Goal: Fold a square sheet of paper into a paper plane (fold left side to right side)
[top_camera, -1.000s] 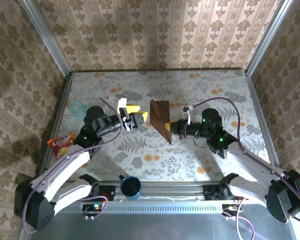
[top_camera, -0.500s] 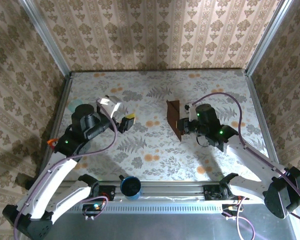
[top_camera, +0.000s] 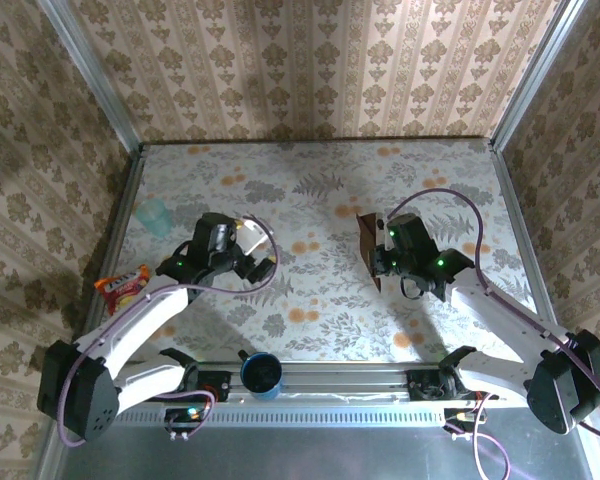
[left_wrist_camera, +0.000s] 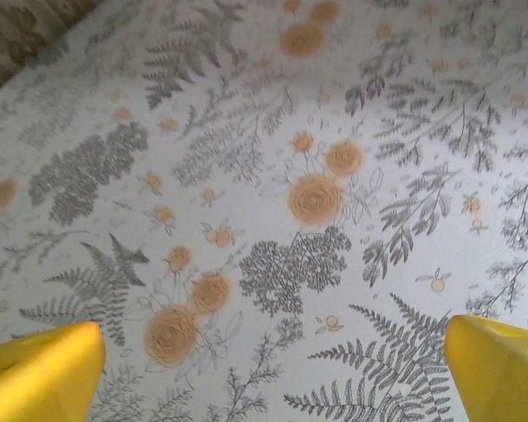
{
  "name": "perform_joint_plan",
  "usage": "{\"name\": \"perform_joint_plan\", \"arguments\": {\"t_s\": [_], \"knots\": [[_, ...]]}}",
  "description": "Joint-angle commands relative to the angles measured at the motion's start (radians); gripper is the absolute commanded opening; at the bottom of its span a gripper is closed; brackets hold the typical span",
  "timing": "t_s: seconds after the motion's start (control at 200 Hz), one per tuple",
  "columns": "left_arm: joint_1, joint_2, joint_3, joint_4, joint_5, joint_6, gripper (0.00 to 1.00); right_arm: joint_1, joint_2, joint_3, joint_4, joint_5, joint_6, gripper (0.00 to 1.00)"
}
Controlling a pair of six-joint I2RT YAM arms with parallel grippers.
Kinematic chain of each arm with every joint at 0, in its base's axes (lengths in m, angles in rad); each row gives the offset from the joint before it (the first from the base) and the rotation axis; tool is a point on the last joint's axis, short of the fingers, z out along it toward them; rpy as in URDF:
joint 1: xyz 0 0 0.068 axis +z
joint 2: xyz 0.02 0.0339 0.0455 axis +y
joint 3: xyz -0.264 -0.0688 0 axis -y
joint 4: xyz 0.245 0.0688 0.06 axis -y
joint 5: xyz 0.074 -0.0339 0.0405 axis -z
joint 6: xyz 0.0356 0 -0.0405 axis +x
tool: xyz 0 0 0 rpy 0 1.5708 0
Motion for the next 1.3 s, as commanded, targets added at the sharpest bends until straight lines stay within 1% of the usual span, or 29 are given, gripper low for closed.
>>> {"name": "perform_joint_plan", "arguments": {"t_s": [0.0, 0.125, 0.175, 0.405, 0.585, 0.815, 0.96, 0.98, 1.03, 1.15, 1.295], "knots": [[0.004, 0.014, -0.019, 0.061, 0.017, 0.023, 1.00, -0.005, 0.007, 0.037, -0.056, 0.065, -0.012, 0.00], [-0.016, 0.048, -0.007, 0.033, 0.017, 0.015, 1.00, -0.003, 0.019, 0.088, -0.111, 0.074, 0.013, 0.00], [-0.027, 0.059, 0.003, 0.017, 0.008, 0.022, 1.00, -0.003, 0.021, 0.109, -0.163, 0.088, 0.024, 0.00], [-0.044, 0.058, 0.000, 0.023, -0.019, 0.007, 1.00, 0.021, 0.014, 0.176, -0.305, 0.227, 0.075, 0.00], [-0.049, 0.041, -0.010, 0.025, -0.048, 0.010, 1.00, 0.067, 0.068, 0.270, -0.449, 0.358, 0.090, 0.00], [-0.049, 0.051, 0.011, 0.007, -0.078, -0.006, 1.00, 0.114, 0.159, 0.362, -0.571, 0.514, 0.076, 0.00], [-0.041, 0.037, 0.002, 0.015, -0.134, -0.021, 1.00, 0.150, 0.265, 0.435, -0.605, 0.590, 0.068, 0.00], [-0.038, 0.037, 0.000, 0.017, -0.146, -0.023, 1.00, 0.156, 0.308, 0.448, -0.610, 0.599, 0.069, 0.00], [-0.025, 0.034, 0.001, 0.019, -0.162, -0.034, 1.00, 0.169, 0.360, 0.483, -0.623, 0.619, 0.066, 0.00], [0.018, 0.029, 0.004, 0.018, -0.156, -0.074, 1.00, 0.208, 0.537, 0.601, -0.664, 0.689, 0.056, 0.00], [0.061, 0.023, 0.004, 0.024, -0.146, -0.125, 1.00, 0.227, 0.712, 0.728, -0.657, 0.700, 0.025, 0.00]]}}
